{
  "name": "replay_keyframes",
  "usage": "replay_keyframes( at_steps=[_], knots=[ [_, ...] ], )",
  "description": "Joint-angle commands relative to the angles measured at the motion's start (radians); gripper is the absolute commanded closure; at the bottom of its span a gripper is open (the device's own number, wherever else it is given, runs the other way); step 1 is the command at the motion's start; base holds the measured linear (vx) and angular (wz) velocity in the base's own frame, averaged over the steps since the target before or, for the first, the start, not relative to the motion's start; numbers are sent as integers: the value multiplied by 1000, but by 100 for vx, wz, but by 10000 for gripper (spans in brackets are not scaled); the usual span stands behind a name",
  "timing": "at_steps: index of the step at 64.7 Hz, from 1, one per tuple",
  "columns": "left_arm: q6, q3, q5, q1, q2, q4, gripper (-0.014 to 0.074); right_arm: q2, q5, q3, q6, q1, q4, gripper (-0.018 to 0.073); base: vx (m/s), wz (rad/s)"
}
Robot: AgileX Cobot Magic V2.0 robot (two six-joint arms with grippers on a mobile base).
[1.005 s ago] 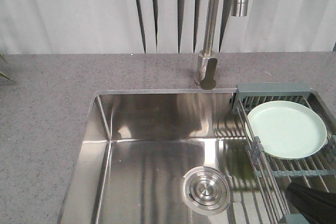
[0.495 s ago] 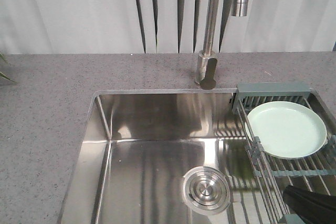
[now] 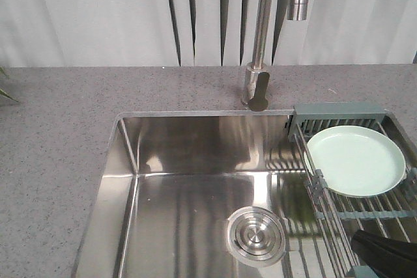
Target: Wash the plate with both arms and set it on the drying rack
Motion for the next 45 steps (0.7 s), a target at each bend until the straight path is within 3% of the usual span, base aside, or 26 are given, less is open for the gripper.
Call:
replay_keyframes(
  at_steps=[1, 13, 18, 22, 30, 34, 36, 41, 45],
  knots=[
    [-22, -20, 34, 4, 14, 7, 603, 13, -38, -27, 3, 1, 37, 561, 0, 0],
    [-22, -18, 67, -1, 14, 6, 603, 13, -38, -27, 3, 1, 37, 561, 0, 0],
    [-22, -1, 92, -1, 13, -33, 603, 13, -38, -27, 3, 1, 39, 561, 0, 0],
    [-22, 21, 113, -1, 13, -102, 603, 13, -38, -27, 3, 1, 39, 561, 0, 0],
    [-8, 63, 184, 0, 13, -324, 603, 13, -38, -27, 3, 1, 40, 561, 0, 0],
    [110, 75, 211, 0, 13, -438, 603, 13, -38, -27, 3, 1, 40, 561, 0, 0],
    [217, 81, 210, 0, 13, -483, 603, 13, -38, -27, 3, 1, 40, 561, 0, 0],
    [566, 97, 210, 0, 13, -656, 603, 13, -38, -27, 3, 1, 40, 561, 0, 0],
    [864, 115, 222, 0, 13, -859, 603, 13, -38, -27, 3, 1, 40, 561, 0, 0]
  ],
)
